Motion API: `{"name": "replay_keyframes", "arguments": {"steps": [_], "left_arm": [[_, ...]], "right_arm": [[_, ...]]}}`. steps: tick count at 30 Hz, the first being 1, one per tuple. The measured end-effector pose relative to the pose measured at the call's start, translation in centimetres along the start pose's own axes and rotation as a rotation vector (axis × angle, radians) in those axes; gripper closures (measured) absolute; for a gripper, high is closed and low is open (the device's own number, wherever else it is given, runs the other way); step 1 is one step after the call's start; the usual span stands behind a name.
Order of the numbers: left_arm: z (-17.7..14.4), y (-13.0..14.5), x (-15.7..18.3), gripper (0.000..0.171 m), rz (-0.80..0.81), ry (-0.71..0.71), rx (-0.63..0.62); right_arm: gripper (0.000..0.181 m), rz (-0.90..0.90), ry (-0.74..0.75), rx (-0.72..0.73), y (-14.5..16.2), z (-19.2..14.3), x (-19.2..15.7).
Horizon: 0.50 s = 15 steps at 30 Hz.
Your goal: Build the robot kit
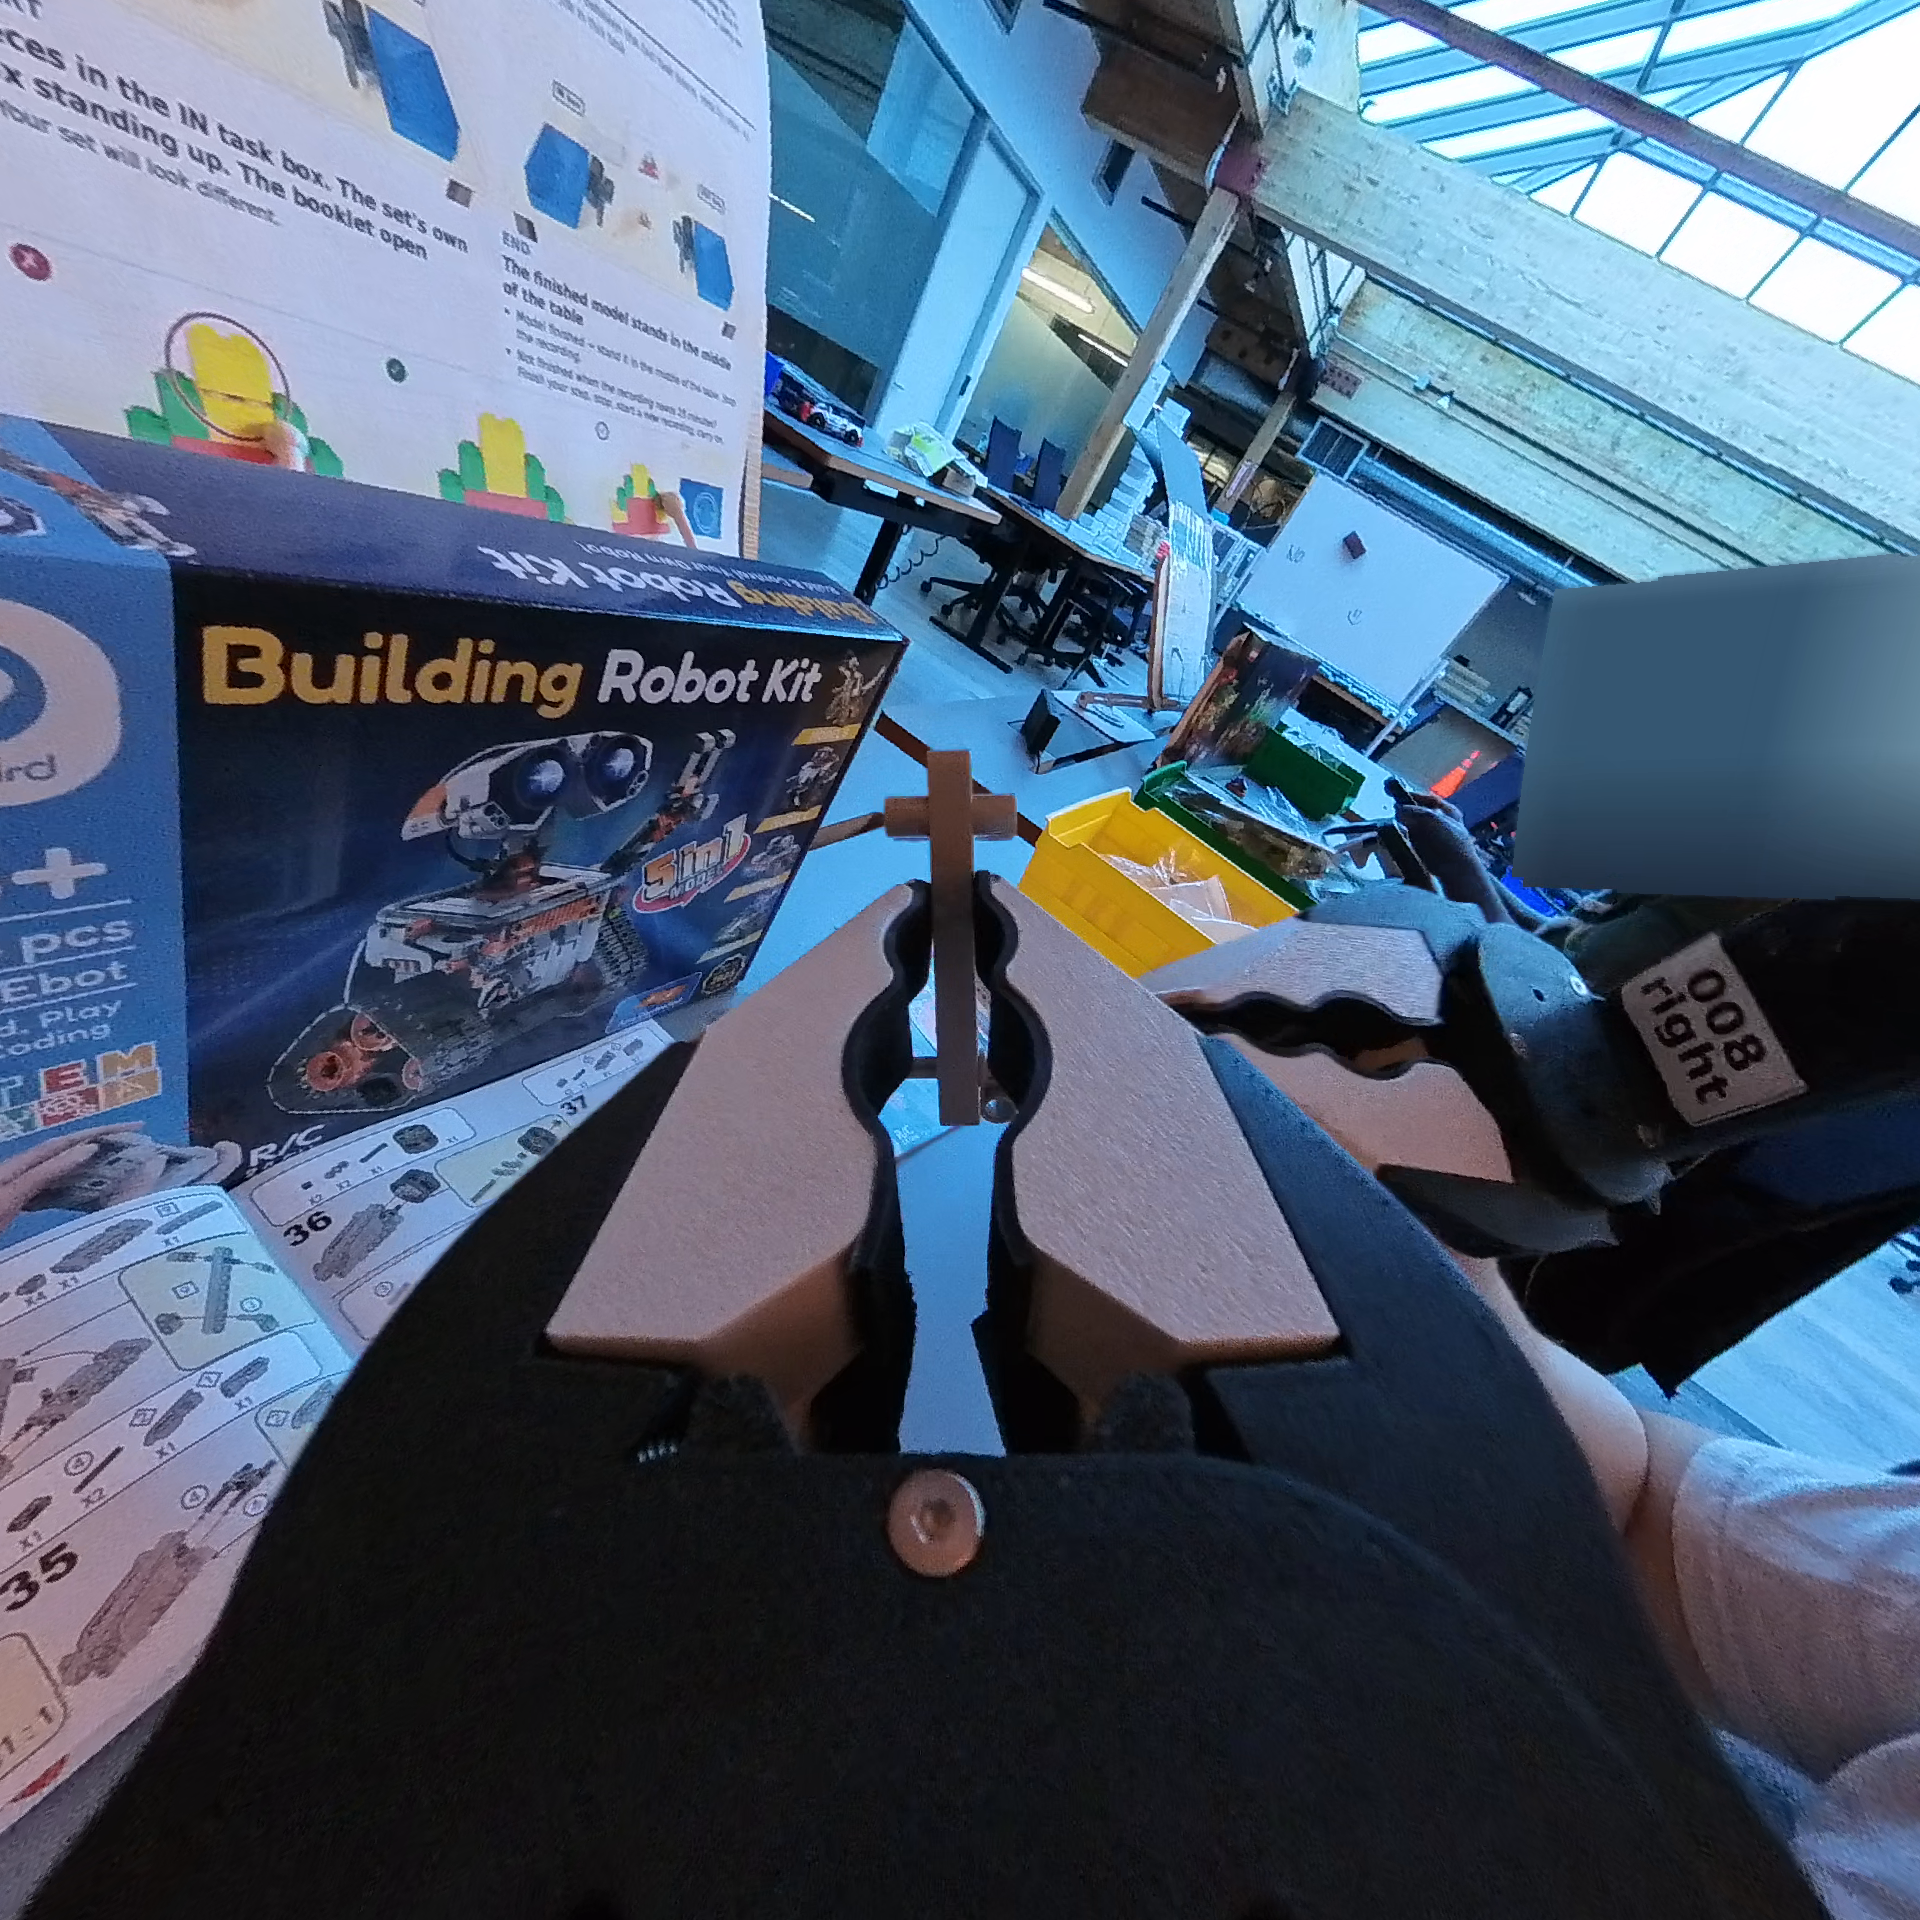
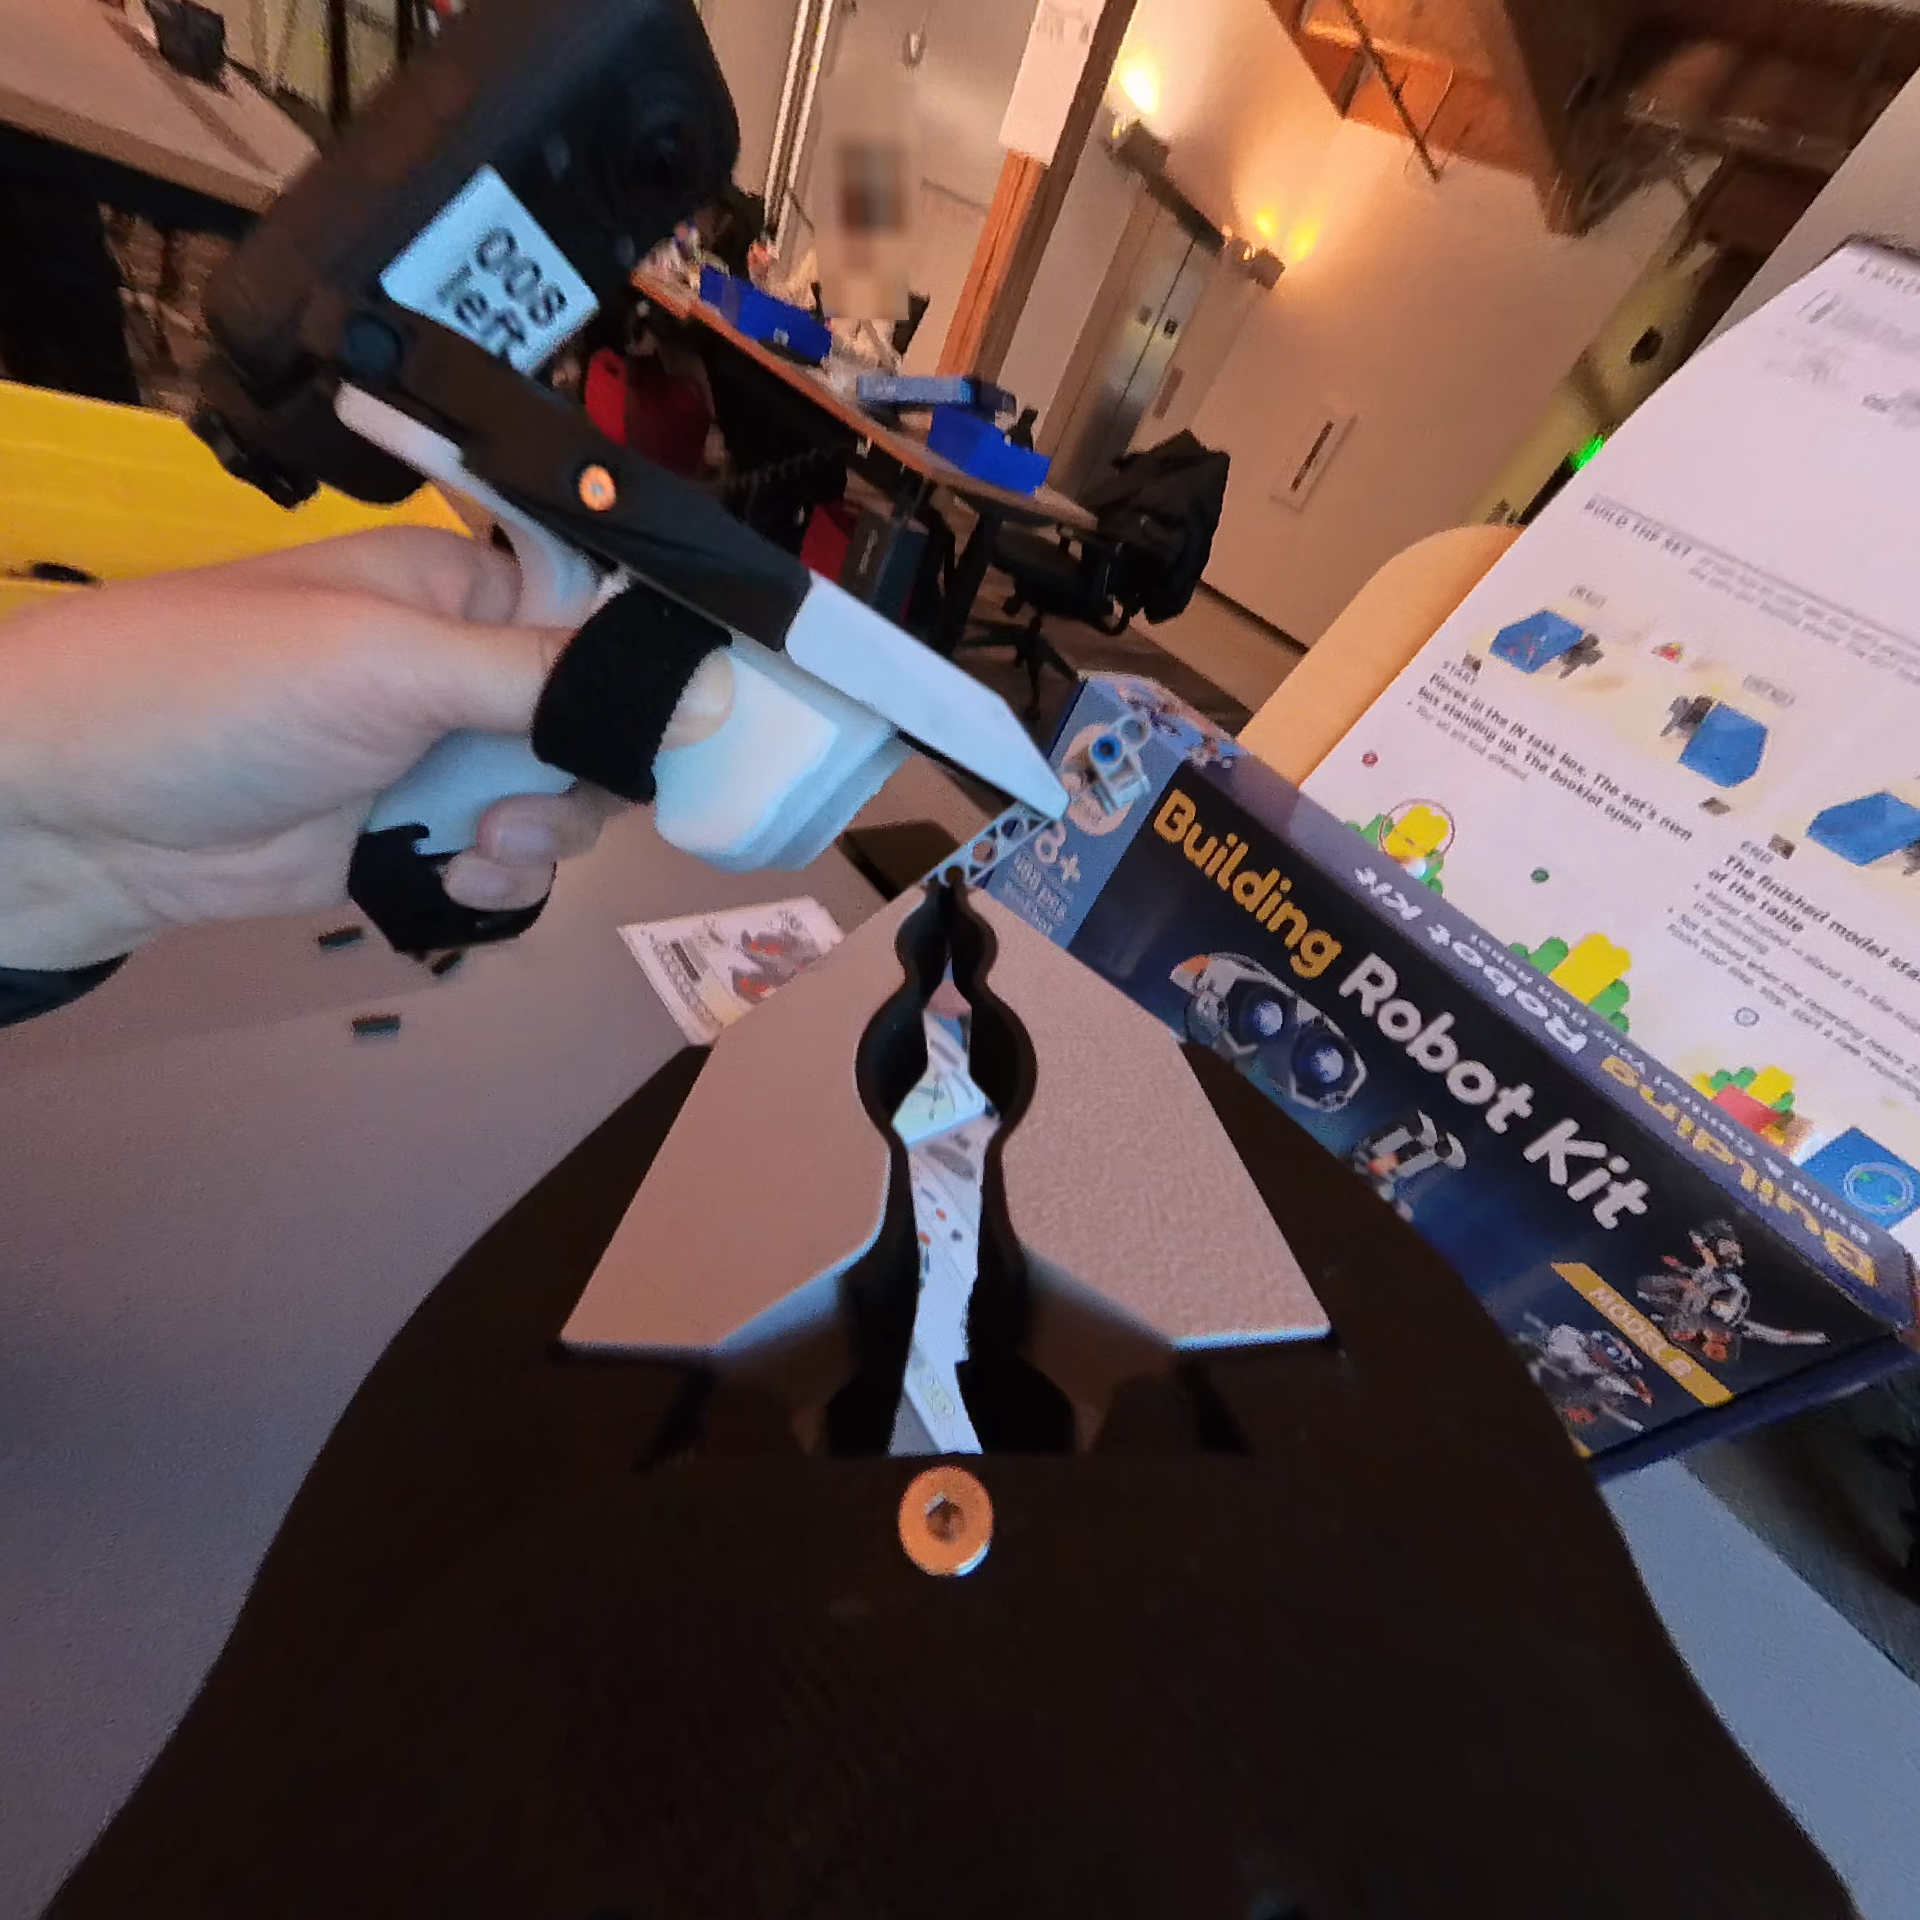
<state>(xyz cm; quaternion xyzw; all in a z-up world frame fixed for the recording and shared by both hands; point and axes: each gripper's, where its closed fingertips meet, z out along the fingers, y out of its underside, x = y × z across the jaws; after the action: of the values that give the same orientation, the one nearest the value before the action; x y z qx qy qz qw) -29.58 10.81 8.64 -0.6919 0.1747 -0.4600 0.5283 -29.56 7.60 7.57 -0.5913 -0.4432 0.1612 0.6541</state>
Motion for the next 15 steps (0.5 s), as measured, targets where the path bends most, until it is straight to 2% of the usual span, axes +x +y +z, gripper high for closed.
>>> {"name": "replay_keyframes", "arguments": {"steps": [2, 6, 10, 15], "left_arm": [[0.2, 0.3, 0.2, 0.166, 0.002, 0.008, -0.019], [0.5, 0.8, 0.9, 0.166, -0.001, 0.037, -0.05], [0.4, 0.7, 1.4, 0.166, -0.009, 0.064, -0.056], [0.2, 0.6, 2.2, 0.166, -0.076, 0.144, -0.06]], "right_arm": [[0.181, 0.0, -0.007, -0.023, 0.6, 0.2, 0.1], [0.181, 0.038, -0.021, 0.038, -0.6, -0.7, 0.6], [0.181, 0.05, -0.037, -0.016, 0.8, -0.4, 1.0], [0.181, 0.082, -0.073, 0.046, -0.4, -1.2, 1.1]]}}
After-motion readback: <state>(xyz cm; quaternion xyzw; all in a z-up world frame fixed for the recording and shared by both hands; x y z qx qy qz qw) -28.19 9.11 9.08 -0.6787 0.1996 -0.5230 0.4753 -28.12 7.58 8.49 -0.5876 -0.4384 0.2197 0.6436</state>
